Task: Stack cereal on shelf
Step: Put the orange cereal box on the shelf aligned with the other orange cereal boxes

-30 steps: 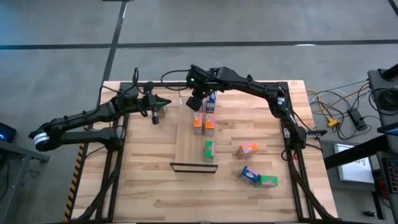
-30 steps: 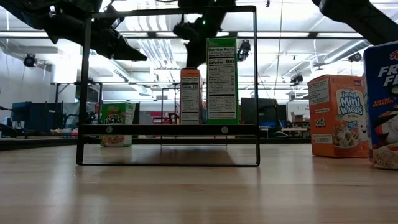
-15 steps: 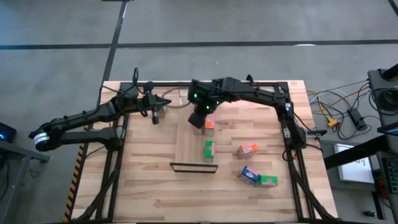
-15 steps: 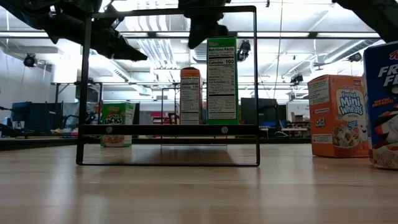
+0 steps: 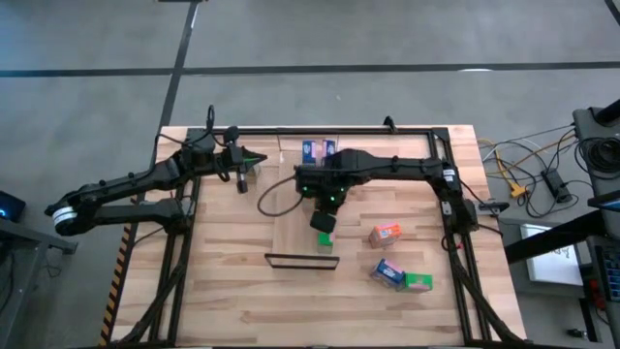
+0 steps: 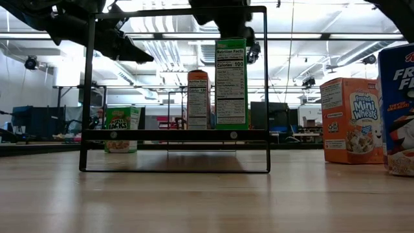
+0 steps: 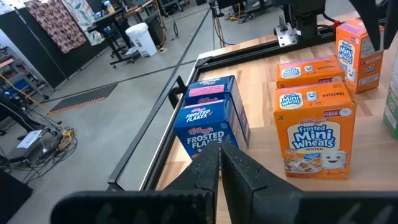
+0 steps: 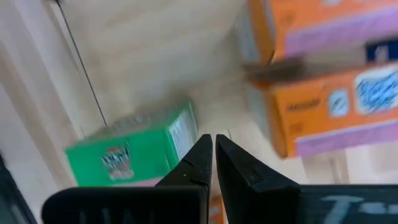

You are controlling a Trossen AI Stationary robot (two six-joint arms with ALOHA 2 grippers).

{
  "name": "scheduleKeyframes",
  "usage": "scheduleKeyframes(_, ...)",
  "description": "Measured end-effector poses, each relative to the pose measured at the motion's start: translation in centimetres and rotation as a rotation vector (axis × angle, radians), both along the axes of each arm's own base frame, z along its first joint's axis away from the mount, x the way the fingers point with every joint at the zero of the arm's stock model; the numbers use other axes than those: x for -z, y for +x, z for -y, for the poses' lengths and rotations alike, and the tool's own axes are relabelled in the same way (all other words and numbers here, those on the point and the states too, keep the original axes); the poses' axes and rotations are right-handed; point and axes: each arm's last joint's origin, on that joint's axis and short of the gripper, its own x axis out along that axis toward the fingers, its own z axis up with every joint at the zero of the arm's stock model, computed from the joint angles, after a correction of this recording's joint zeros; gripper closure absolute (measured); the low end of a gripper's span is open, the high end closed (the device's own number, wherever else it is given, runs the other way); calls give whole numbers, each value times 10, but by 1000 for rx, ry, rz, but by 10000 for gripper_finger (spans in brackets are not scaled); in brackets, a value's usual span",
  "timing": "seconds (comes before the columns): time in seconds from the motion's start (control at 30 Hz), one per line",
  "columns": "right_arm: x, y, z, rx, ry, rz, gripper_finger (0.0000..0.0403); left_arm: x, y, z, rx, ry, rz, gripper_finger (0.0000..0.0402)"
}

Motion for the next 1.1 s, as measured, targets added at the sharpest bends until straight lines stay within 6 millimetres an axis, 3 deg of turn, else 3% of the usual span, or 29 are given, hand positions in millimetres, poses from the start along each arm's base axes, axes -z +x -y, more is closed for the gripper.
scheduleKeyframes(0.2,3,-23,-4,40,18,-11,390,0,0,0,0,-5,-2,402)
scheduleKeyframes(0.43,-17,-79,-8,72,-16,109,390,0,0,0,-1,-5,-1,401)
scheduleKeyframes(0.63,-5,-119,-18,86,0,63,390,0,0,0,0,-3,1,401)
scheduleKeyframes(0.77,7,-134,-23,91,-7,19,383,-2,0,0,-1,4,14,401)
scheduleKeyframes(0.93,15,-139,-24,114,22,-18,336,-5,0,0,0,8,21,402)
scheduleKeyframes(1.1,19,-144,-35,66,43,-71,256,-5,1,0,0,7,20,401)
